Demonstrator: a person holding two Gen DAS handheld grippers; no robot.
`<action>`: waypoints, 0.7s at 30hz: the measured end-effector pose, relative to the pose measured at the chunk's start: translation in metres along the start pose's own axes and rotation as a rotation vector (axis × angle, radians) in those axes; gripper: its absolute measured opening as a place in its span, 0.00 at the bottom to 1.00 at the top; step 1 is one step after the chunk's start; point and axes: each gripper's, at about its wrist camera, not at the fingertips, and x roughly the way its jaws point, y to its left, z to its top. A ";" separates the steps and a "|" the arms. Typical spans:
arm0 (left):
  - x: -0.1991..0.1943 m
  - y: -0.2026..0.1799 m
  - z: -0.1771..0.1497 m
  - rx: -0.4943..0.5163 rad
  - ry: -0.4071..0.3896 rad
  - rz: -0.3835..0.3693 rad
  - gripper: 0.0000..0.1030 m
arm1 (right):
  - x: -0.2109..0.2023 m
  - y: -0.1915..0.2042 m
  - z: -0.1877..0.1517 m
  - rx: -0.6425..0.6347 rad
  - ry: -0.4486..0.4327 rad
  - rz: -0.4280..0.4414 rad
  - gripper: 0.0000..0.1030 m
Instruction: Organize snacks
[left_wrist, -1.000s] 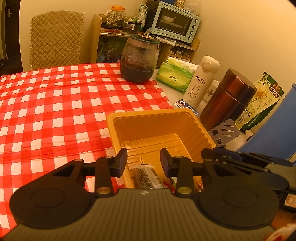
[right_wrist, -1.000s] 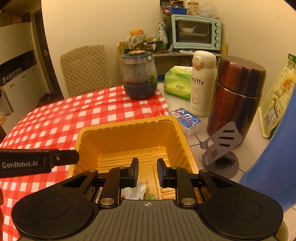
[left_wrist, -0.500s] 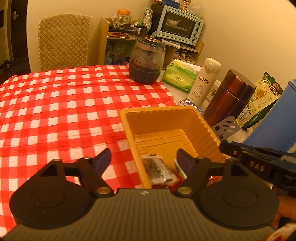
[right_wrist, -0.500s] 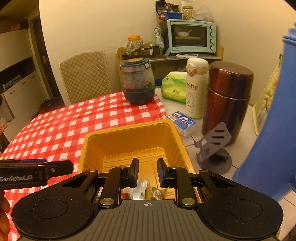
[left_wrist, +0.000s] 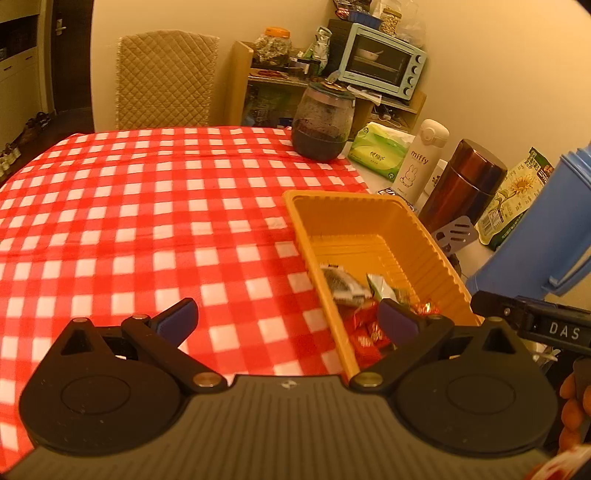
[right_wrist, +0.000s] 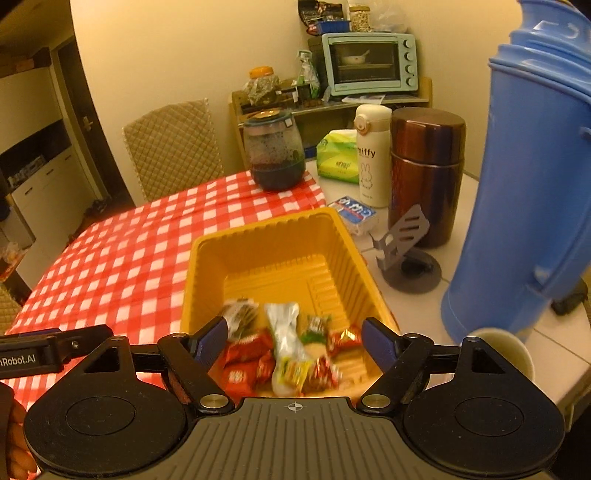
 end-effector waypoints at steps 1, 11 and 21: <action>-0.006 0.001 -0.004 0.000 -0.001 0.007 1.00 | -0.005 0.002 -0.004 0.000 0.002 0.001 0.80; -0.060 0.003 -0.032 0.005 0.025 0.042 1.00 | -0.048 0.023 -0.038 0.020 0.027 0.006 0.82; -0.111 0.003 -0.061 0.016 0.019 0.078 1.00 | -0.093 0.047 -0.066 -0.036 0.015 -0.016 0.82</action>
